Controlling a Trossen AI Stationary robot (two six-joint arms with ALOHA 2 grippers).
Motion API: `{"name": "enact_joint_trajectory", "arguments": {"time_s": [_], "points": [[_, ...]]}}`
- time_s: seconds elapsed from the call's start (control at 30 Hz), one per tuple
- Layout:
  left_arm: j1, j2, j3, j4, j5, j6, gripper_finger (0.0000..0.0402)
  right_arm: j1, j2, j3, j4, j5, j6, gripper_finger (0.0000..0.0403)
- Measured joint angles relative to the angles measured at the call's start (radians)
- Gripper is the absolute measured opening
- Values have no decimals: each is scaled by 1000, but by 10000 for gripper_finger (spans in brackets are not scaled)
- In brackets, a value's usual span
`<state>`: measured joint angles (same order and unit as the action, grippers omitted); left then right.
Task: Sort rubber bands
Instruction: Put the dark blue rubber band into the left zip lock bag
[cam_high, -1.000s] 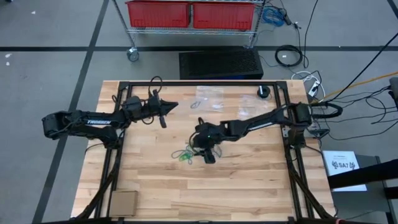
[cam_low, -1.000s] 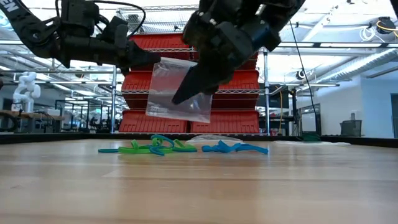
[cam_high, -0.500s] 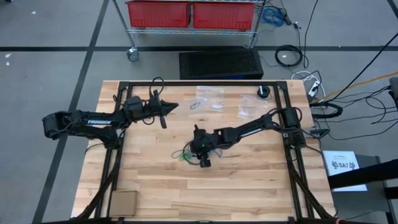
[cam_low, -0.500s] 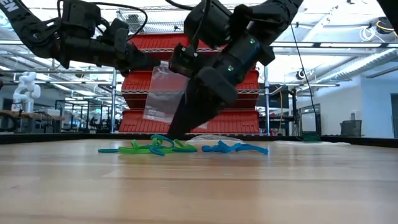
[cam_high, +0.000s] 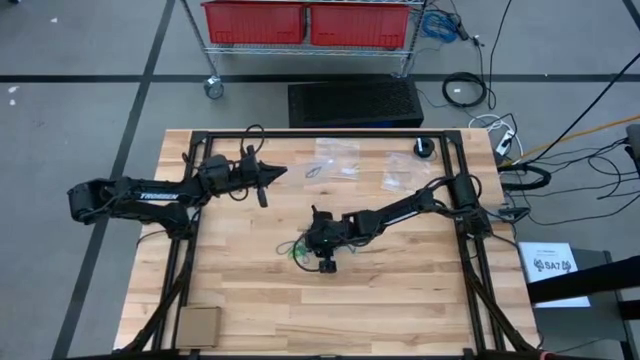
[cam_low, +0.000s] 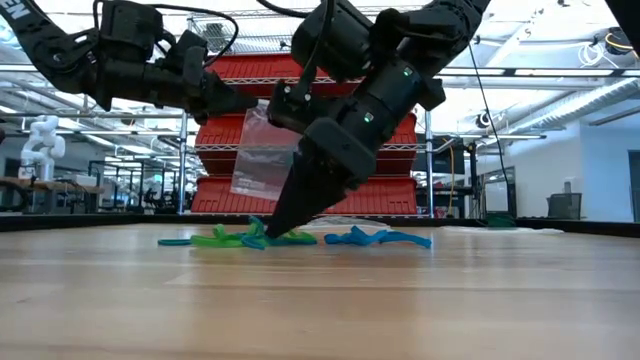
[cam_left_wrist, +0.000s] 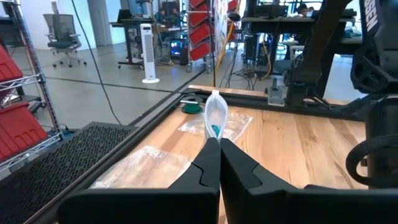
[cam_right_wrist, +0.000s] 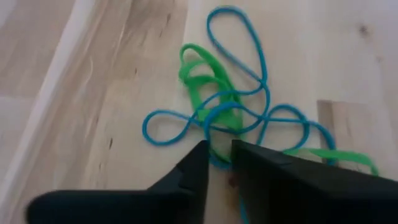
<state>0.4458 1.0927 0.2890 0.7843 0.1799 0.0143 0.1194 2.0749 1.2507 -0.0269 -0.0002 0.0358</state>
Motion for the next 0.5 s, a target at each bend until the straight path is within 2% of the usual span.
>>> {"name": "enact_joint_trajectory", "arguments": {"time_s": [0.13, 0.27, 0.5], "points": [[0, 0, 0, -10, 0, 1, 1, 1, -3, 0, -1, 0, -2, 7], [0, 0, 0, -9, 0, 7, 1, 1, -22, 25, -40, -1, 1, 7], [-1, 0, 0, -9, 2, 18, 1, 25, -22, 146, -227, -1, -25, 2]]}}
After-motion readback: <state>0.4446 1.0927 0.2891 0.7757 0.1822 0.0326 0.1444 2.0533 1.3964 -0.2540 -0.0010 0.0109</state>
